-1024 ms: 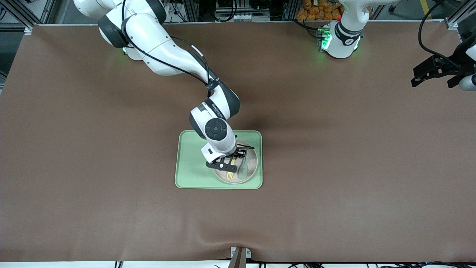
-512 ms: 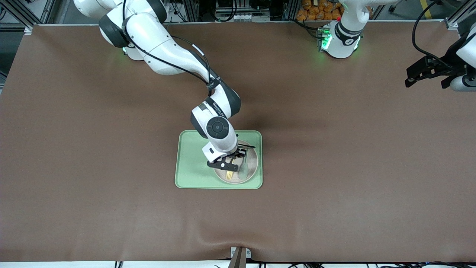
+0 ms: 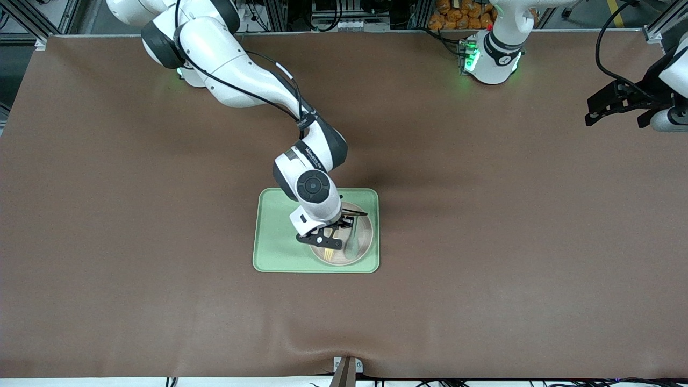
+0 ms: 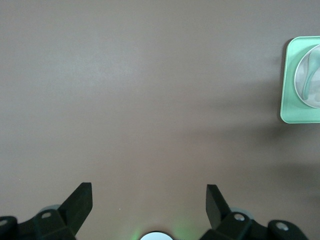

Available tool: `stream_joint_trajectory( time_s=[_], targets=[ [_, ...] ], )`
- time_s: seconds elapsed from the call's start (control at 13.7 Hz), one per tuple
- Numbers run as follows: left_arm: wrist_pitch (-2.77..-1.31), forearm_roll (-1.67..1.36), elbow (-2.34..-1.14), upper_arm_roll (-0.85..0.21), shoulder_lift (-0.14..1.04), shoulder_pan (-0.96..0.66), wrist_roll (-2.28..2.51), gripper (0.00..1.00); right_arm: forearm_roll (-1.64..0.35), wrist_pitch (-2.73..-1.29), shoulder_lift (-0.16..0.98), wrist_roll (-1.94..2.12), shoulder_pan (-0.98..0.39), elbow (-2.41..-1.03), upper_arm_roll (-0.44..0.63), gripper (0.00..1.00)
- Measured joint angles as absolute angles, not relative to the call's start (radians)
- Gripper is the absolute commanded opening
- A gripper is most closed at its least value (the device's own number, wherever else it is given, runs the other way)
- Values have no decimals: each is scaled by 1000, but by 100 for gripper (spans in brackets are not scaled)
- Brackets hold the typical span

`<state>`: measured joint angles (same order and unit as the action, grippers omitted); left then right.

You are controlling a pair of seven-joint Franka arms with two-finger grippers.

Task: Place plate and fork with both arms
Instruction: 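Carry the yellow fork off the plate onto the tray beside it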

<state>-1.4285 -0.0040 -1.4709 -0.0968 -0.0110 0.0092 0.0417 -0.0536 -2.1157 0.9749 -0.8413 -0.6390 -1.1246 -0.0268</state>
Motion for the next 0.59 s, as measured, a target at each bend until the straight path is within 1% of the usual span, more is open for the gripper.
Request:
stream_joint_trajectory(
  time_s=[0.22, 0.59],
  targets=[
    [-1428, -4, -1470, -97, -11, 9, 42, 100, -59, -2068, 956, -844, -616, -1093, -36, 0],
    [-1428, -4, -1469, -96, -11, 10, 42, 100, -60, -1993, 912, -776, -528, -1093, -54, 0]
  ],
)
